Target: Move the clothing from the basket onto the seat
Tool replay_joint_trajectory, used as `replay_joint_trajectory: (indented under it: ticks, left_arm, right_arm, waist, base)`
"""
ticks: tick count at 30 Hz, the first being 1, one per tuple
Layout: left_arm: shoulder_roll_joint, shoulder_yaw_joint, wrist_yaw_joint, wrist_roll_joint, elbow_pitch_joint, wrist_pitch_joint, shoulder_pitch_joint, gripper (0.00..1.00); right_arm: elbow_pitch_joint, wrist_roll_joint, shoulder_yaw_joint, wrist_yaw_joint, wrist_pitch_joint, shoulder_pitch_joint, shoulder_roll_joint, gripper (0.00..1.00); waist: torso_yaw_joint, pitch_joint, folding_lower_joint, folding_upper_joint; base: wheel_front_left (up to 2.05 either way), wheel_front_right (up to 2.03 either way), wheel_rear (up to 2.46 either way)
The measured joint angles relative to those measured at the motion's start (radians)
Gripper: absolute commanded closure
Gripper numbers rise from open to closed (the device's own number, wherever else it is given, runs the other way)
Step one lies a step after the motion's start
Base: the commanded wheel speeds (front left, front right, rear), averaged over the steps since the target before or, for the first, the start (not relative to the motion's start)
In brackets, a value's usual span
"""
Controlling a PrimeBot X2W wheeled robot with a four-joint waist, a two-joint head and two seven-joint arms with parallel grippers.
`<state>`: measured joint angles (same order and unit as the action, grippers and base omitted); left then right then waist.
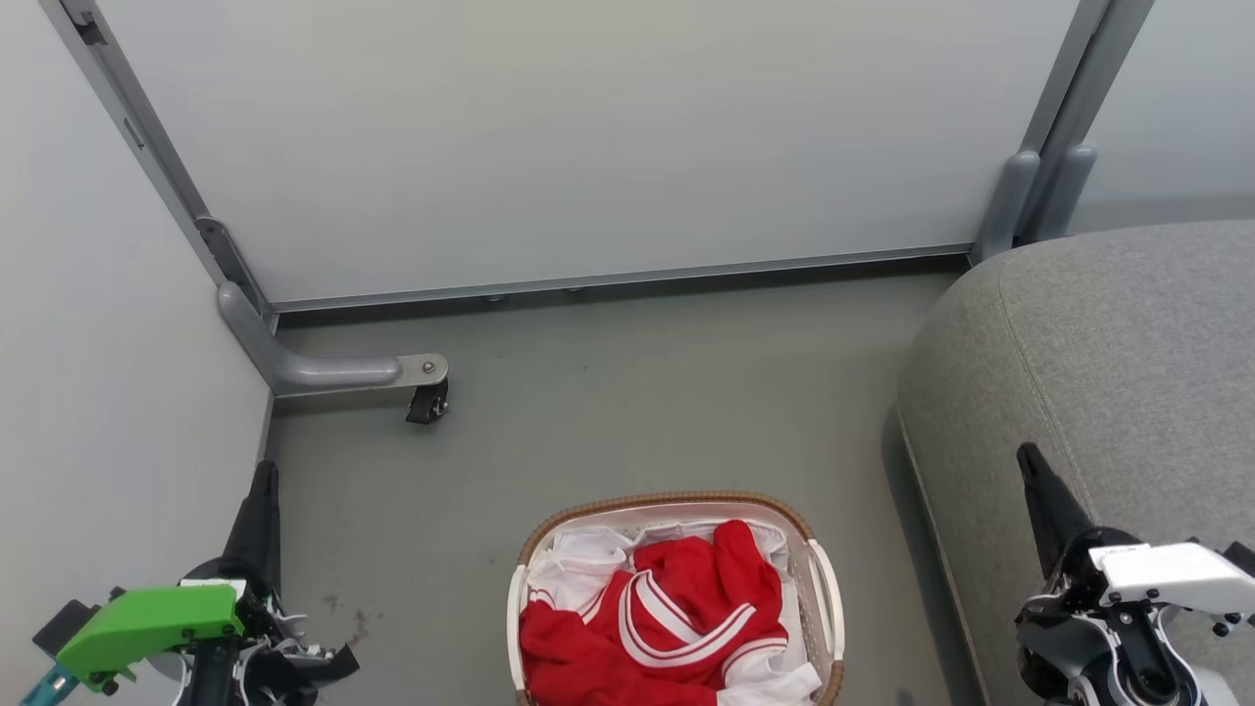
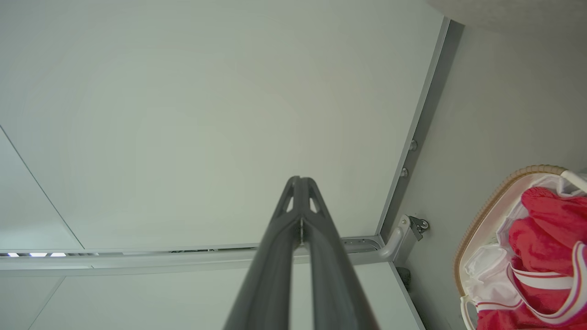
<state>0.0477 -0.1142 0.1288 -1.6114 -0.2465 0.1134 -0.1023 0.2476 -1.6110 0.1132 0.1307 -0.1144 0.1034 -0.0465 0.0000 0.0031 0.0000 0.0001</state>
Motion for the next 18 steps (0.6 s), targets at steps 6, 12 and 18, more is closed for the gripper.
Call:
replay_joint_trajectory:
  ticks: [6,12,18]
  left_arm:
    - [-0.008,0.01,-0.003,0.0,-0.05,-0.002,0.041,0.0]
    - [-0.009,0.045,-0.003,0.008,-0.044,-0.033,0.047,0.0]
    - [-0.009,0.073,-0.003,0.046,-0.033,-0.062,0.047,0.0]
  right_arm:
    - [0.047,0.0,-0.004,0.0,0.002,-0.036,0.017,0.0]
    - [0.049,0.023,-0.015,0.0,0.031,-0.039,0.018,0.0]
    - [0.043,0.086,-0.015,0.0,0.061,-0.042,0.017,0.0]
  waist:
    - [0.0,0.0,0.0,0.0]
    - [0.0,0.001,0.0,0.0]
    - [0.001,0.001,0.0,-0.0001]
  base:
    - [0.0,0.0,0.0]
    - [0.0,0.0,0.0]
    - [0.0,0.0,0.0]
